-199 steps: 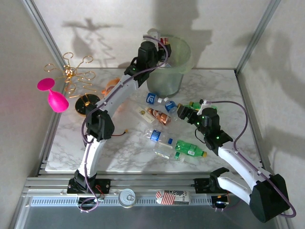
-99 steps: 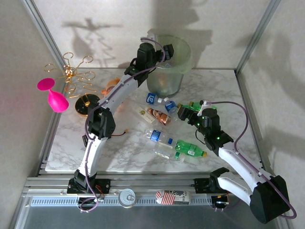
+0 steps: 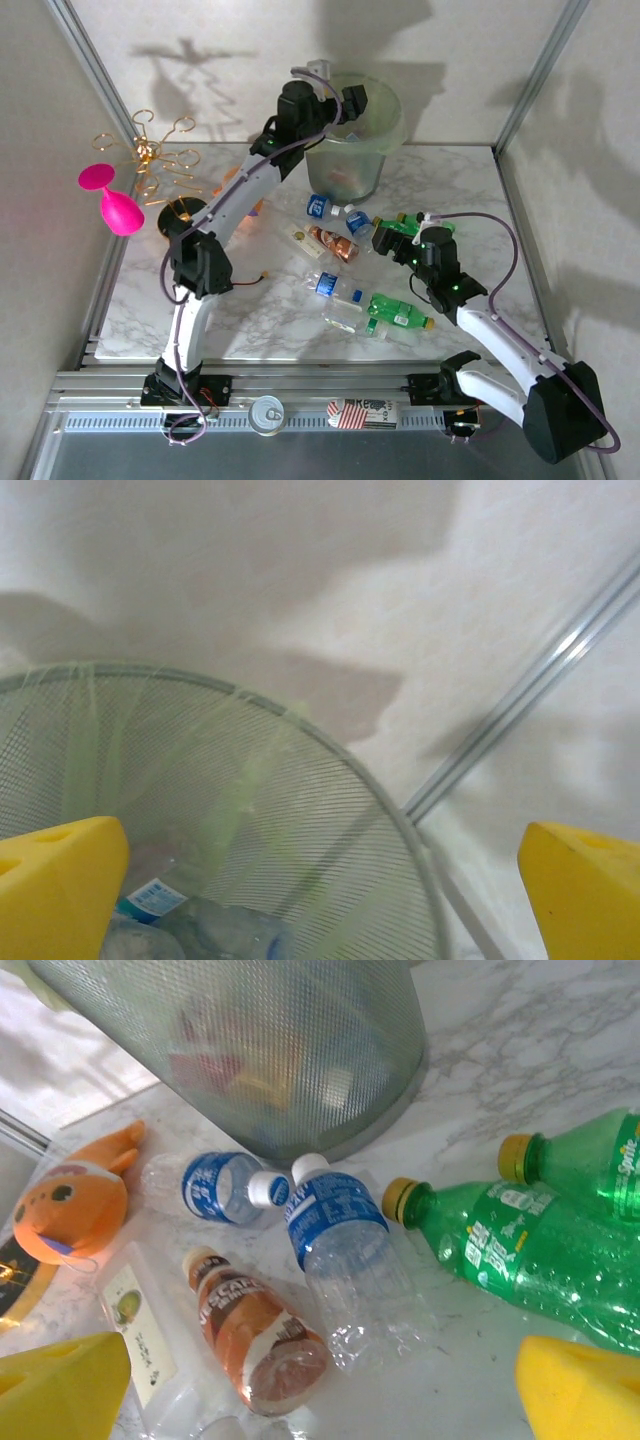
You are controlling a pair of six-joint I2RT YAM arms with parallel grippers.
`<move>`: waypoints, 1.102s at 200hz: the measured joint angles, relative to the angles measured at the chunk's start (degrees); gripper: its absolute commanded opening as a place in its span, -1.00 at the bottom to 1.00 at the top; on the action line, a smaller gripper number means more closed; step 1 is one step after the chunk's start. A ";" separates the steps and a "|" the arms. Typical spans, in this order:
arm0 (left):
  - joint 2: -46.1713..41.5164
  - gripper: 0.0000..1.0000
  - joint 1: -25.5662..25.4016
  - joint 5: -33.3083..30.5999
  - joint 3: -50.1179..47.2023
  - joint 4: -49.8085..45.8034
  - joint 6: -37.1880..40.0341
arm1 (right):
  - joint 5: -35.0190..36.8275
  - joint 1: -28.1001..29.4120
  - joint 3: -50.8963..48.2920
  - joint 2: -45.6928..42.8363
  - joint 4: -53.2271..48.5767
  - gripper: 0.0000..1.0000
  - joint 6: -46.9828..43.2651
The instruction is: Put the plastic bottles in the bin
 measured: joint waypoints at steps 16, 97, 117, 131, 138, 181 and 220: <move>-4.83 0.99 -0.81 0.72 -4.90 1.46 0.35 | 0.28 0.00 0.00 1.01 -0.68 0.98 -0.11; -31.80 0.99 -4.98 0.35 -44.74 16.98 2.10 | 1.18 0.00 4.70 9.42 -5.97 0.98 -2.67; -37.88 0.99 -5.03 -1.57 -56.78 21.70 0.52 | 2.14 0.00 7.48 11.76 -7.58 0.98 -4.52; -41.64 0.99 -5.14 -3.41 -64.46 24.59 -1.09 | 3.28 0.00 10.10 14.01 -9.18 0.98 -6.27; -43.28 0.99 -5.31 -4.37 -67.84 25.88 -2.01 | 4.09 0.00 11.45 15.19 -9.86 0.98 -7.21; -50.47 0.99 -6.01 -9.81 -85.61 31.19 -8.66 | 9.20 -0.24 19.98 24.63 -13.55 0.91 -14.01; -50.90 0.99 -6.14 -11.04 -94.75 31.39 -14.75 | 11.50 -1.46 26.53 33.62 -17.22 0.58 -18.88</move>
